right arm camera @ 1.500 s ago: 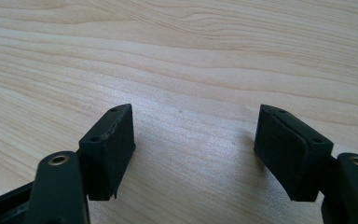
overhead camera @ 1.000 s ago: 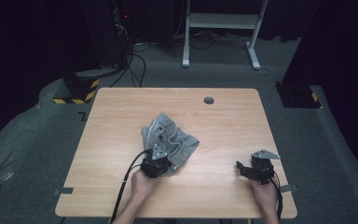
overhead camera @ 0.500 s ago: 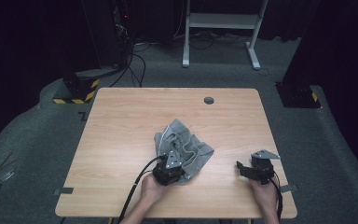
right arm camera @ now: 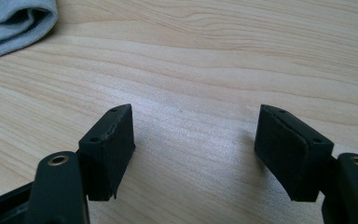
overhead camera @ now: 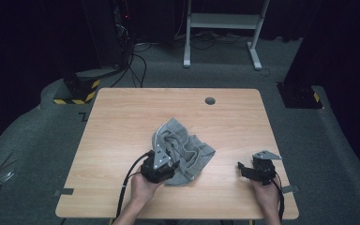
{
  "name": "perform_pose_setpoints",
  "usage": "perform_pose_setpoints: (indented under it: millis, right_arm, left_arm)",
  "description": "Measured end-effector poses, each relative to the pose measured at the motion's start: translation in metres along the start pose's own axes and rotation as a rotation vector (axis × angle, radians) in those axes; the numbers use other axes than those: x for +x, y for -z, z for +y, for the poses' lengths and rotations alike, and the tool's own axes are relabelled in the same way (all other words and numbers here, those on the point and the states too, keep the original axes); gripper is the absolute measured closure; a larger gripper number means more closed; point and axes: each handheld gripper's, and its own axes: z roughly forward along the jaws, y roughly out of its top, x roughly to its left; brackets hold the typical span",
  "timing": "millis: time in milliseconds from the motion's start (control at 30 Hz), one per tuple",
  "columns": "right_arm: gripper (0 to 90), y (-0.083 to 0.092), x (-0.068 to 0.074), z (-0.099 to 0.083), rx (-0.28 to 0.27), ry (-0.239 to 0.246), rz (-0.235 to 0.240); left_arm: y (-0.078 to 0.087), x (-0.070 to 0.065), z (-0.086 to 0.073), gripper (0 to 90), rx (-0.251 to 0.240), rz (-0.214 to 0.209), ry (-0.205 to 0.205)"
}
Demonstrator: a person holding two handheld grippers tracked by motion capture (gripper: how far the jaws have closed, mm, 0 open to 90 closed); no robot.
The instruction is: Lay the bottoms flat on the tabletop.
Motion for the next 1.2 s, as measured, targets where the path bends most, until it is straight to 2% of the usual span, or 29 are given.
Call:
perform_pose_setpoints:
  millis: [67,167,267,367,400,433,500,733,800,900,967,1100,1133,1200]
  right_arm:
    - [28.2,0.000,0.000,0.000,0.000,0.000,0.000]
    - [28.2,0.000,0.000,0.000,0.000,0.000,0.000]
    - [28.2,0.000,0.000,0.000,0.000,0.000,0.000]
    - [28.2,0.000,0.000,0.000,0.000,0.000,0.000]
    - [28.2,0.000,0.000,0.000,0.000,0.000,0.000]
    - [28.2,0.000,0.000,0.000,0.000,0.000,0.000]
    - [28.2,0.000,0.000,0.000,0.000,0.000,0.000]
    - [28.2,0.000,0.000,0.000,0.000,0.000,0.000]
    - [28.2,0.000,0.000,0.000,0.000,0.000,0.000]
    - [28.2,0.000,0.000,0.000,0.000,0.000,0.000]
    - [28.2,0.000,0.000,0.000,0.000,0.000,0.000]
    - [28.2,0.000,0.000,0.000,0.000,0.000,0.000]
    - [28.2,0.000,0.000,0.000,0.000,0.000,0.000]
    - [28.2,0.000,0.000,0.000,0.000,0.000,0.000]
  left_arm:
    - [-0.001,0.008,0.000,43.2,0.012,0.067,0.025]
    - [-0.007,0.018,-0.002,40.4,0.044,0.110,0.051]
    - [-0.016,0.025,-0.005,45.7,0.082,0.107,0.082]
    - [-0.022,0.030,-0.006,64.9,0.105,0.072,0.086]
    - [-0.022,0.033,-0.005,70.1,0.103,0.058,0.088]
    - [-0.022,0.034,-0.004,76.6,0.097,0.056,0.092]
    - [-0.018,0.041,-0.002,83.7,0.061,0.064,0.121]
    - [-0.012,0.067,0.003,85.5,0.006,0.114,0.197]
    - [-0.015,0.073,0.001,85.5,0.016,0.134,0.212]
    - [-0.028,0.080,-0.007,85.3,0.072,0.164,0.230]
    - [-0.040,0.085,-0.017,85.2,0.129,0.183,0.238]
    - [-0.052,0.088,-0.031,83.8,0.212,0.186,0.254]
    - [-0.055,0.088,-0.034,81.8,0.238,0.188,0.246]
    - [-0.055,0.086,-0.036,75.4,0.252,0.200,0.234]
